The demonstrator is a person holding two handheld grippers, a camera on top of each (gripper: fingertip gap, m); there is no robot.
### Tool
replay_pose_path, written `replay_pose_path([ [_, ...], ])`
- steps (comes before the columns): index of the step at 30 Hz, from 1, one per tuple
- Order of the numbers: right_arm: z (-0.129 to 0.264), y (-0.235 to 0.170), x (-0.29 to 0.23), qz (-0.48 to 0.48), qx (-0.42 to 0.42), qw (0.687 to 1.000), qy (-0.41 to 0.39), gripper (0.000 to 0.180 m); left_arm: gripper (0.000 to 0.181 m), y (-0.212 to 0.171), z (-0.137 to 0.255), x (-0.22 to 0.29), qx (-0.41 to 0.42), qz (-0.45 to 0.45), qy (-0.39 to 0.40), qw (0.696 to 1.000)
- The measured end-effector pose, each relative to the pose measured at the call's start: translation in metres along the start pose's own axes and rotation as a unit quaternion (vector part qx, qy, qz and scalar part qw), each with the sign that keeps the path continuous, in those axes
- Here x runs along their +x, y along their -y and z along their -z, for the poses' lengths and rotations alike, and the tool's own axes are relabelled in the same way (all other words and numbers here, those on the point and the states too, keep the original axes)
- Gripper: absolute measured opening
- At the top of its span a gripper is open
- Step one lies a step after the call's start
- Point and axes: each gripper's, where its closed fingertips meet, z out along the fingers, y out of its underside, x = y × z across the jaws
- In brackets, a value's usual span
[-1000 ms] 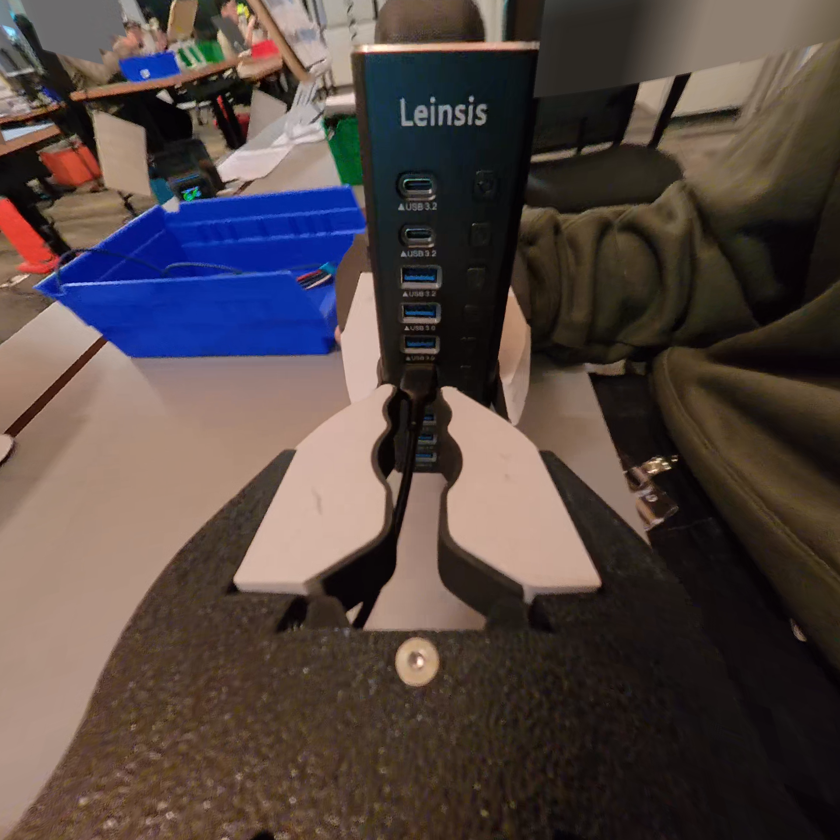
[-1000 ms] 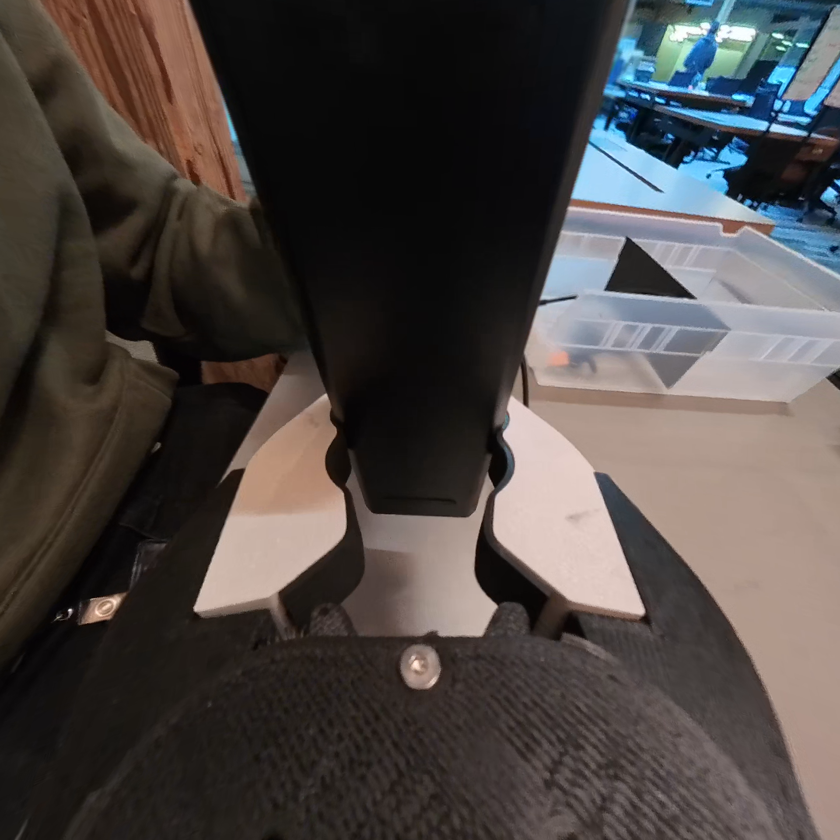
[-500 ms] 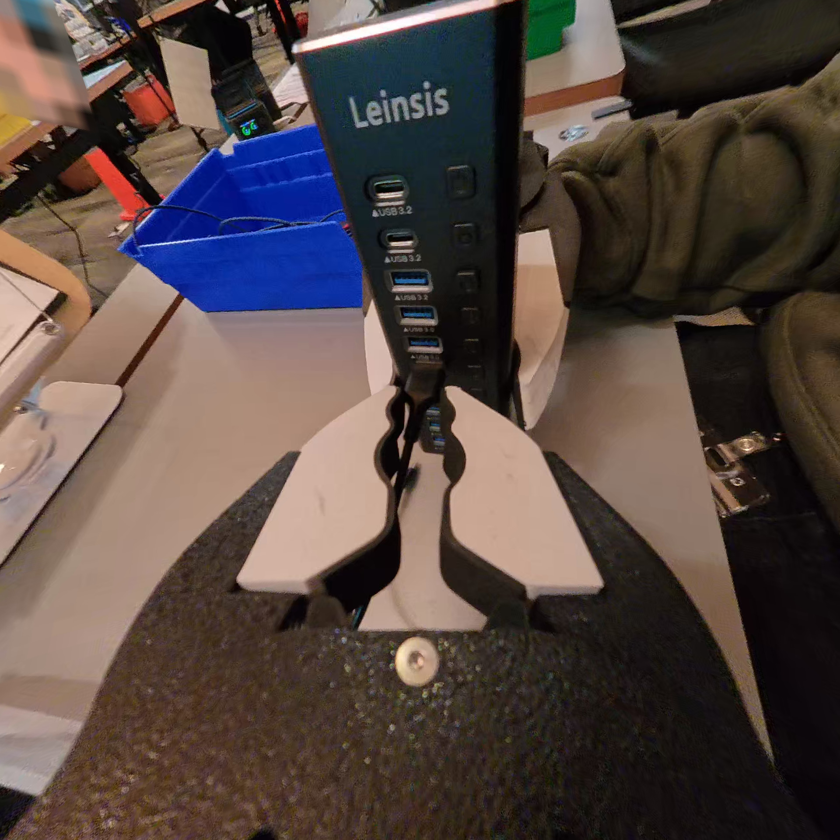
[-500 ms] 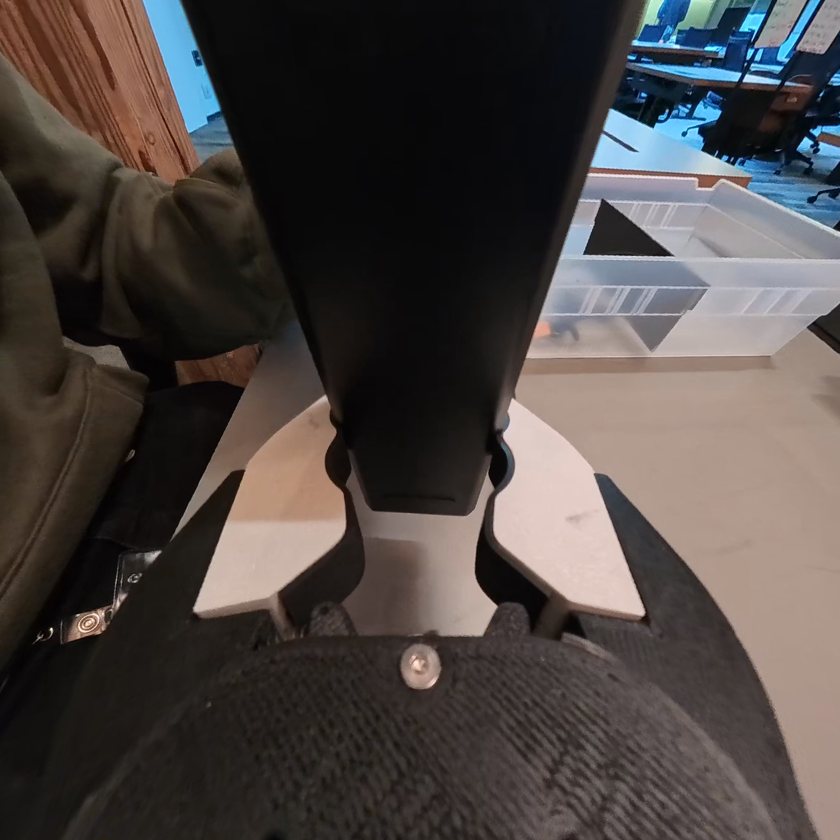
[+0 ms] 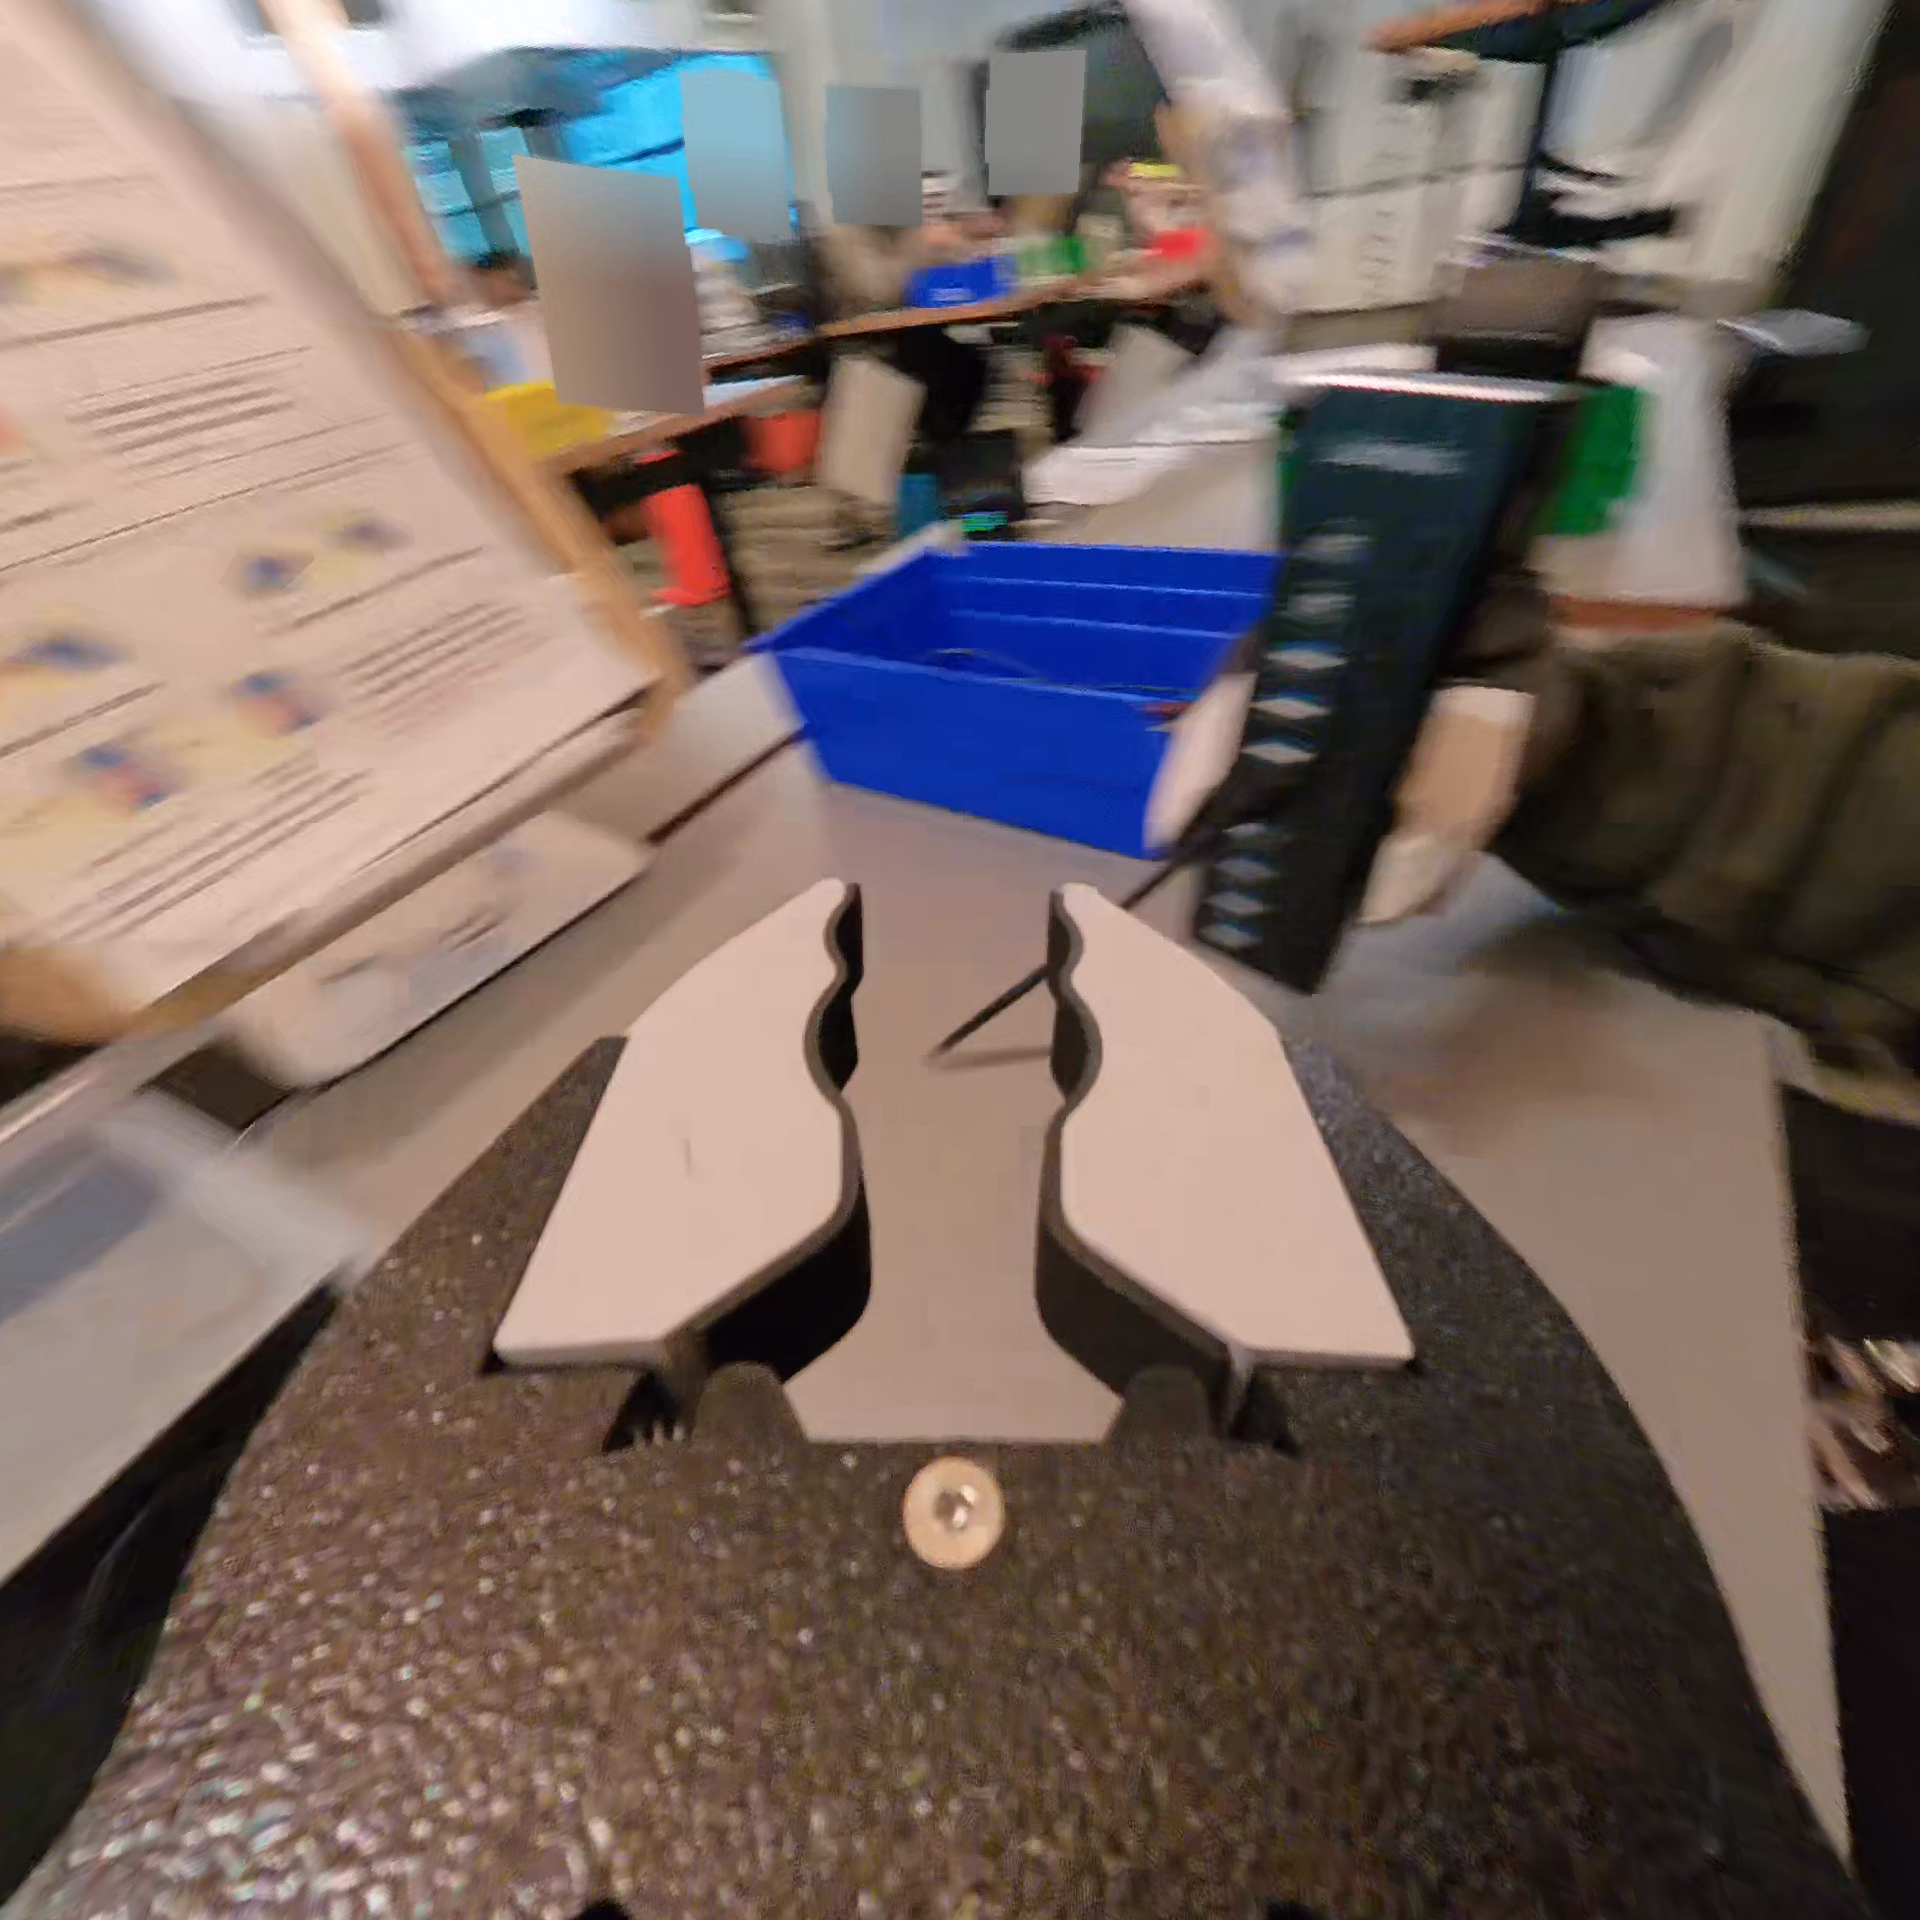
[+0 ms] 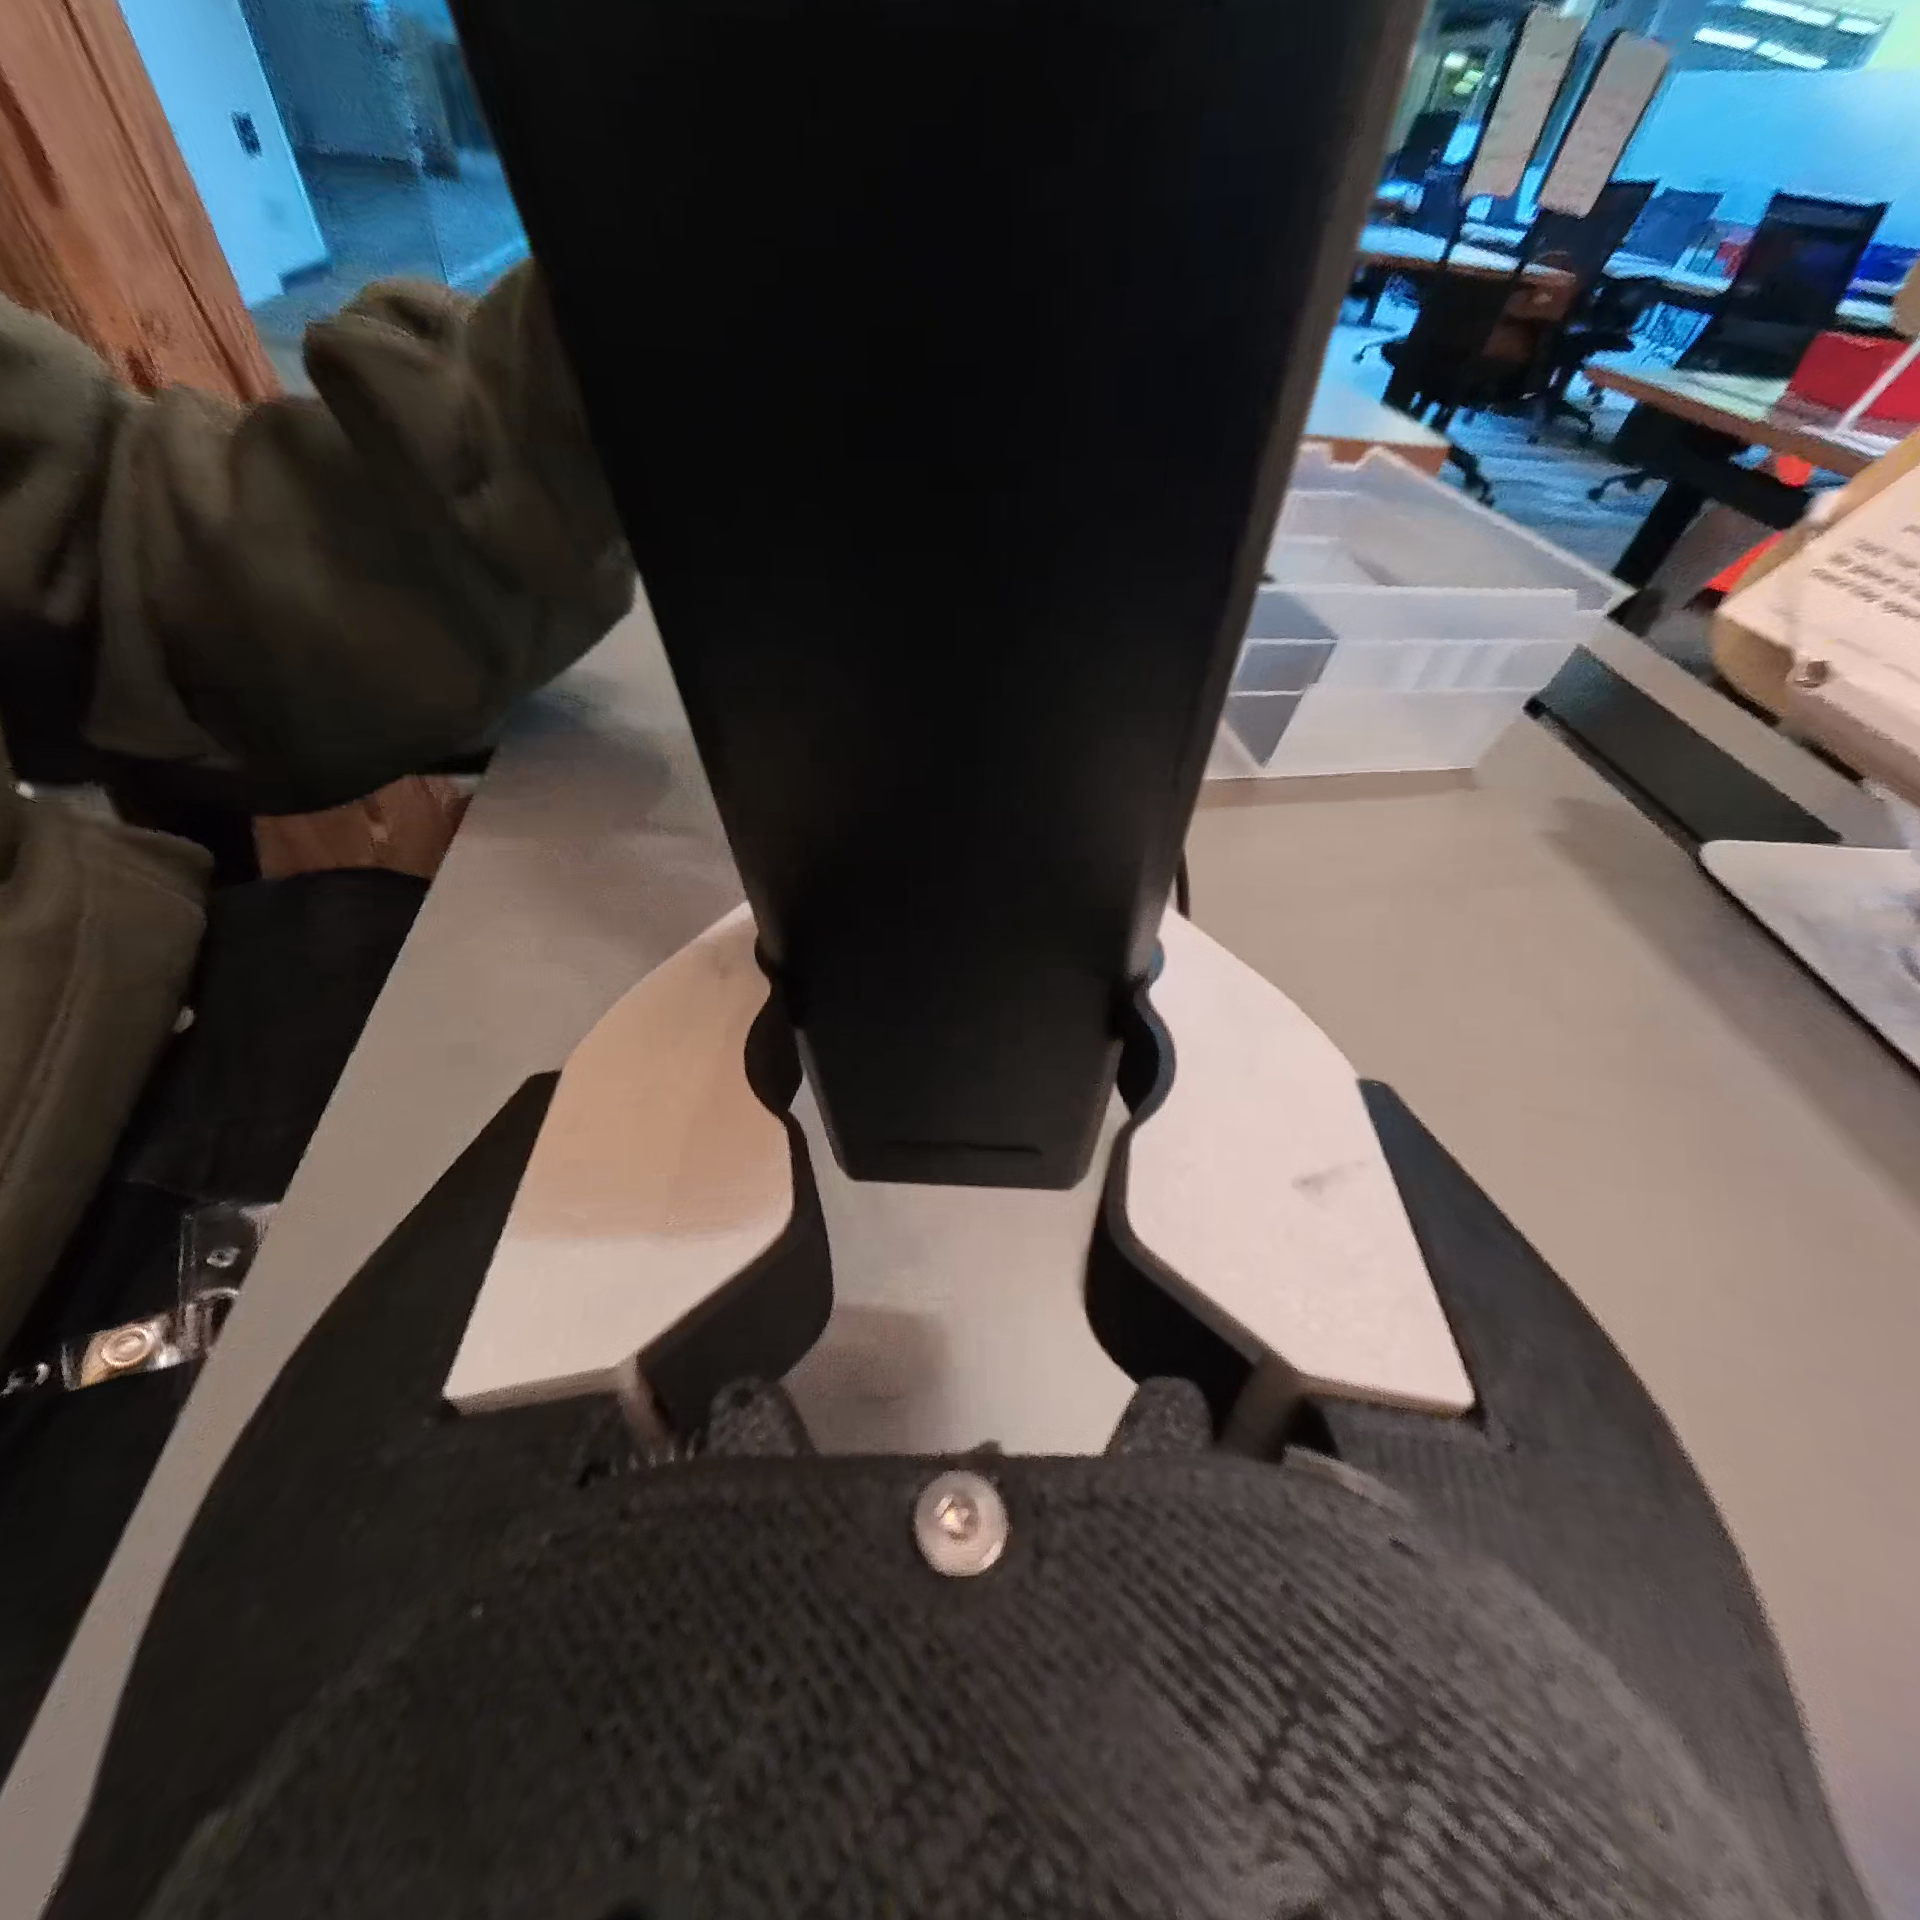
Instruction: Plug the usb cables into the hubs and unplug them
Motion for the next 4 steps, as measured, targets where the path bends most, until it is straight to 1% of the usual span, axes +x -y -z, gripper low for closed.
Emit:
replay_pose_path([
  [2,0.013,0.01,0.007,-0.006,0.028,1.0,-0.012,0.061,0.031,-0.012,0.036,-0.059,-0.024,0.061,0.12,0.991],
  [3,0.018,0.015,0.007,-0.009,0.041,0.999,-0.01,0.061,0.031,-0.027,0.053,-0.083,-0.047,0.085,0.169,0.981],
  [4,0.02,0.02,0.005,-0.011,0.051,0.999,-0.005,0.061,0.031,-0.044,0.067,-0.1,-0.079,0.101,0.202,0.971],
])
